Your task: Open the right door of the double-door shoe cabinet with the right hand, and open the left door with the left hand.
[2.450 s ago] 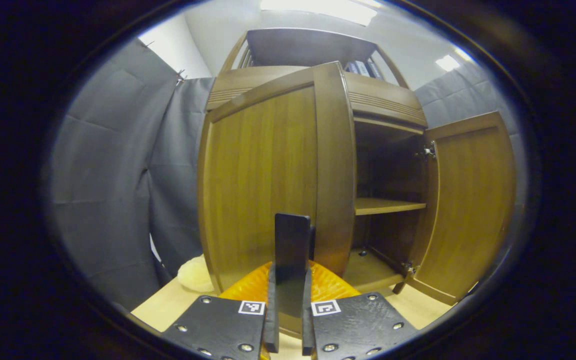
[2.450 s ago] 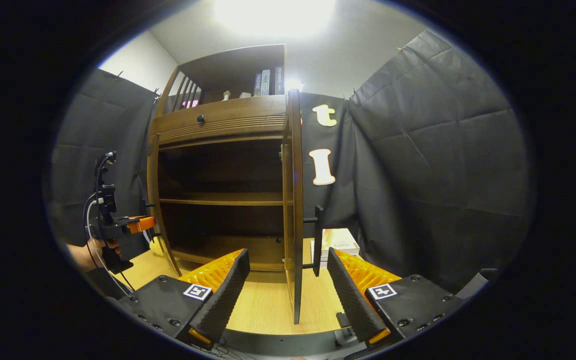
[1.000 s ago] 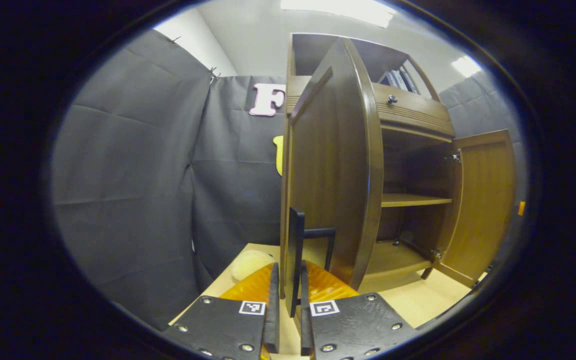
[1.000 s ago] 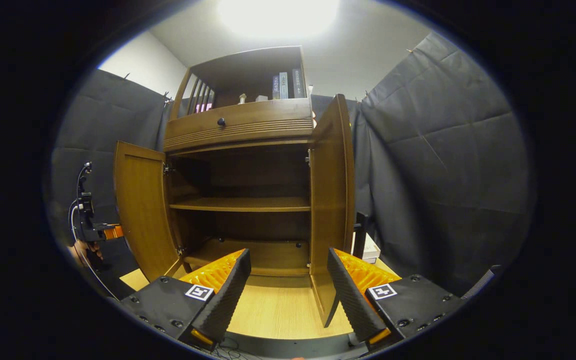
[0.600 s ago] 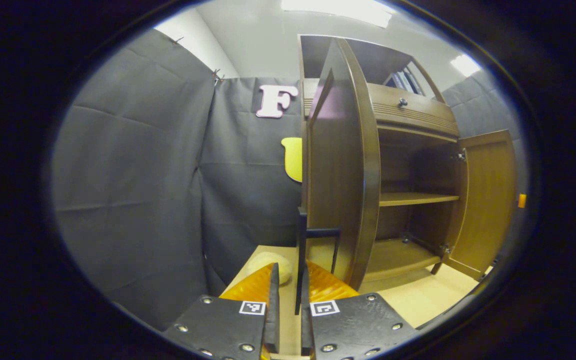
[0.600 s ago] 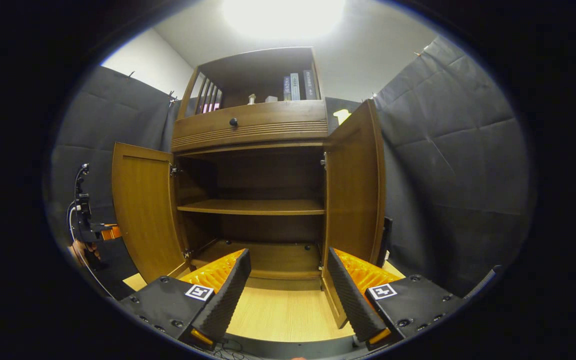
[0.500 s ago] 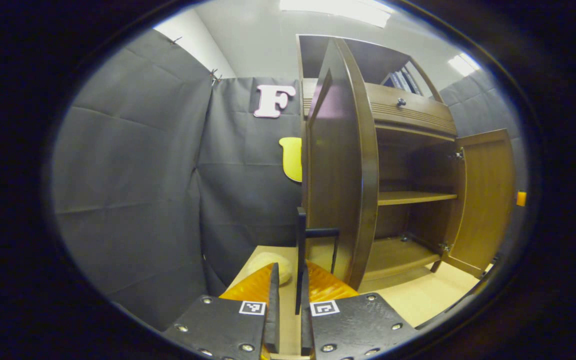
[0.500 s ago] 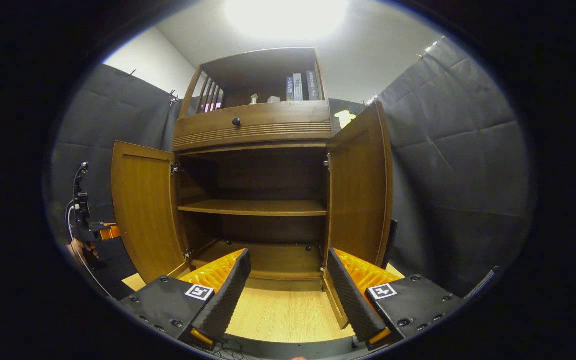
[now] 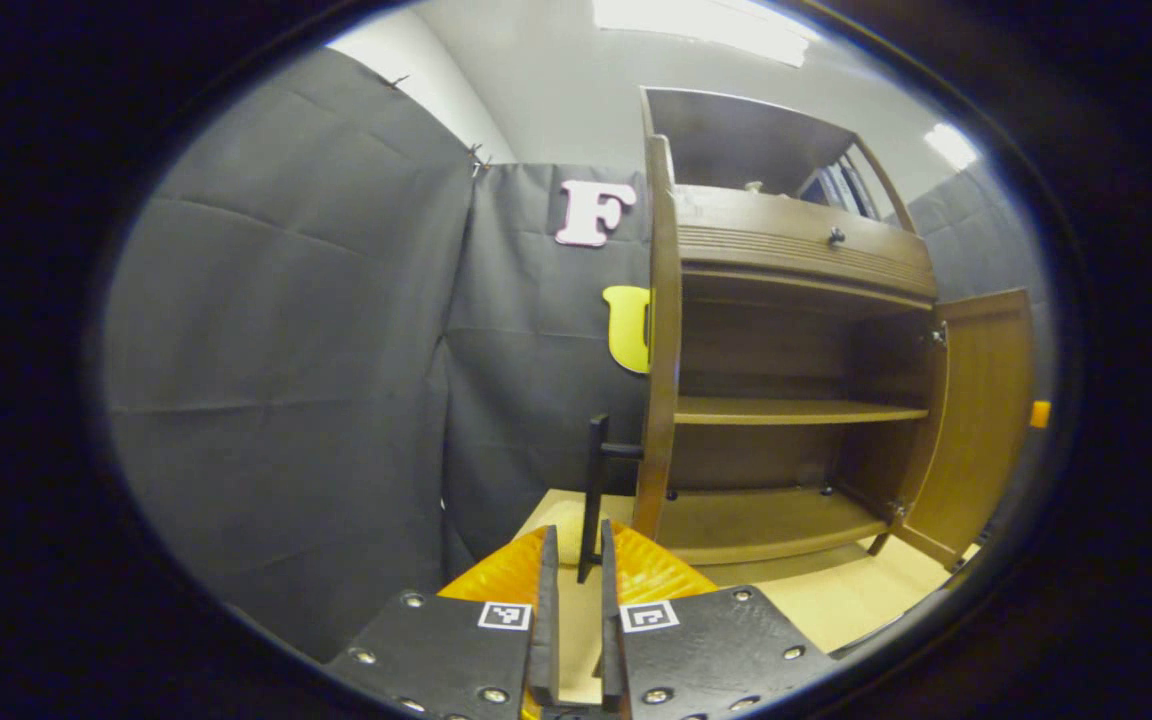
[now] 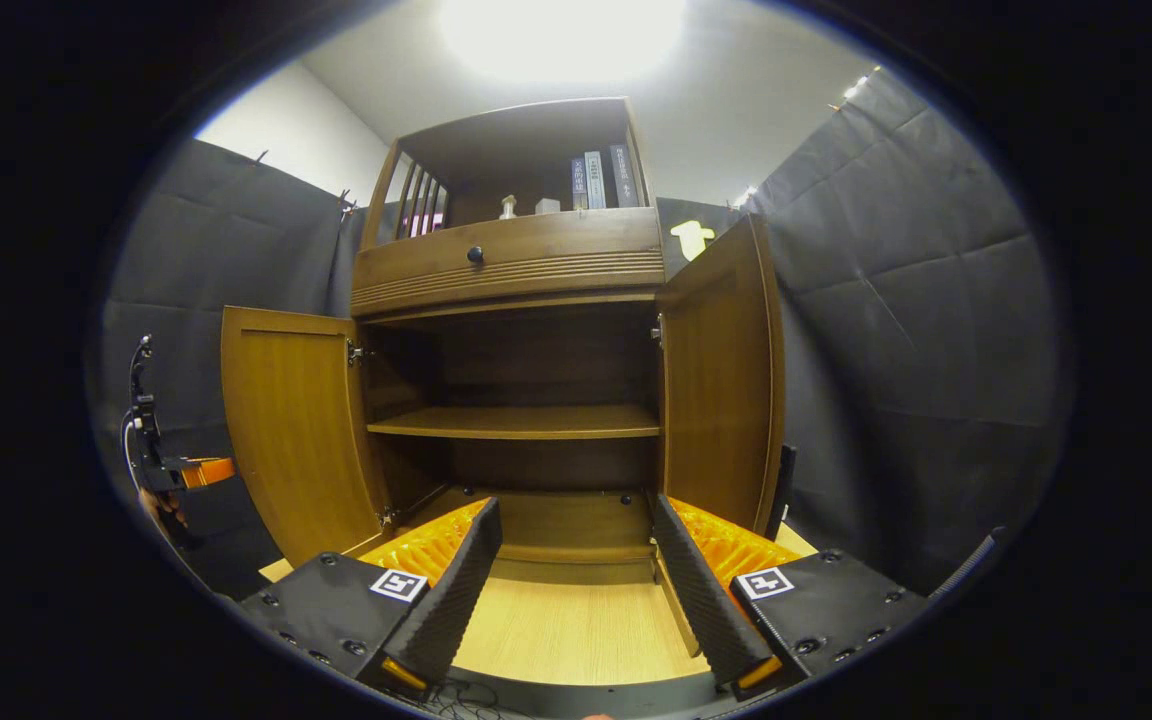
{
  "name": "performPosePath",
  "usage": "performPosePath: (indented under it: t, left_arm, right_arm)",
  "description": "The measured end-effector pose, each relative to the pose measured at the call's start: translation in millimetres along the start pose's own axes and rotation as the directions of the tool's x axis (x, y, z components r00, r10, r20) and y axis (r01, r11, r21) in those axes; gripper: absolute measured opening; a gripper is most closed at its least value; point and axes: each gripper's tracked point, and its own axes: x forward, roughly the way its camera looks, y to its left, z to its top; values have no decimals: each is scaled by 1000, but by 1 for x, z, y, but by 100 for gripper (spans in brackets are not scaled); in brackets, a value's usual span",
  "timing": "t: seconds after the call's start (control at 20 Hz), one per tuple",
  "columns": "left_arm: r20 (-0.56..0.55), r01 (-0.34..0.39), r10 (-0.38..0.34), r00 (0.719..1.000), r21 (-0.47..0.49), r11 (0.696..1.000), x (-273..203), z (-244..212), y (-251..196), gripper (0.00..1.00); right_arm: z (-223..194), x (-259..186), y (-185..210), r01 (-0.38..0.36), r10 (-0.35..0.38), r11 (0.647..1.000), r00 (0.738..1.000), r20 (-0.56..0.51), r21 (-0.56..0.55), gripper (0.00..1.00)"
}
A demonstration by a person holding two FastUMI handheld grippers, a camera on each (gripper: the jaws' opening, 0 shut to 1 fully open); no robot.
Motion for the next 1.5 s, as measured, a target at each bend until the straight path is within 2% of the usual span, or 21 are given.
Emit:
performPosePath:
  t: [0.15, 0.2, 0.25, 0.5, 0.55, 0.6, 0.7, 0.75, 0.8, 1.0, 1.05, 1.1, 1.15, 1.2, 1.4, 1.45, 1.5]
  left_arm:
    - [23, -25, 24, 999, 32, 999, -34, 24, -11, 17]
    - [28, -28, 27, 999, 40, 999, -44, 33, -17, 17]
    - [33, -26, 25, 999, 50, 998, -54, 41, -23, 17]
    - [46, -26, 22, 999, 89, 996, -87, 78, -42, 17]
    - [53, -29, 24, 998, 96, 995, -93, 86, -43, 17]
    - [57, -32, 26, 998, 106, 994, -99, 90, -44, 17]
    - [70, -44, 36, 997, 122, 992, -112, 98, -45, 17]
    - [72, -48, 40, 997, 119, 992, -117, 102, -46, 30]
    - [74, -54, 46, 996, 113, 992, -119, 103, -40, 43]
    - [116, -94, 80, 990, 118, 989, -131, 115, -33, 96]
    - [123, -101, 85, 989, 127, 987, -133, 117, -34, 96]
    - [127, -103, 86, 988, 133, 986, -132, 120, -34, 96]
    - [131, -103, 85, 988, 136, 985, -131, 122, -35, 96]
    - [133, -100, 82, 988, 136, 986, -131, 122, -36, 96]
    - [140, -89, 71, 988, 125, 988, -132, 127, -39, 96]
    - [140, -85, 68, 988, 125, 988, -133, 128, -40, 96]
    - [141, -85, 67, 988, 125, 989, -132, 129, -40, 96]
  right_arm:
    - [12, -11, -16, 29, -29, 1000, 1000, 2, -4, 96]
    - [15, -15, -20, 33, -33, 999, 999, 0, 0, 96]
    - [17, -19, -25, 42, -42, 999, 999, -1, 2, 92]
    - [34, -39, -41, 68, -68, 998, 998, 5, 13, 92]
    - [39, -43, -43, 71, -71, 997, 997, 9, 8, 96]
    - [44, -48, -45, 75, -75, 997, 997, 16, 2, 92]
    - [54, -57, -47, 80, -80, 997, 996, 34, -12, 92]
    - [58, -58, -48, 80, -80, 997, 996, 38, -16, 92]
    - [62, -60, -47, 80, -79, 997, 996, 45, -20, 96]
    - [64, -64, -53, 96, -94, 995, 993, 64, -29, 96]
    - [63, -65, -54, 101, -99, 995, 993, 61, -25, 92]
    - [62, -65, -55, 103, -101, 995, 993, 59, -19, 96]
    - [61, -65, -55, 105, -104, 994, 993, 59, -13, 92]
    - [62, -65, -57, 110, -109, 994, 992, 59, -10, 96]
    - [63, -67, -61, 125, -124, 992, 990, 66, -11, 96]
    - [63, -66, -62, 127, -126, 992, 990, 67, -11, 92]
    - [64, -67, -62, 128, -127, 992, 990, 68, -9, 96]
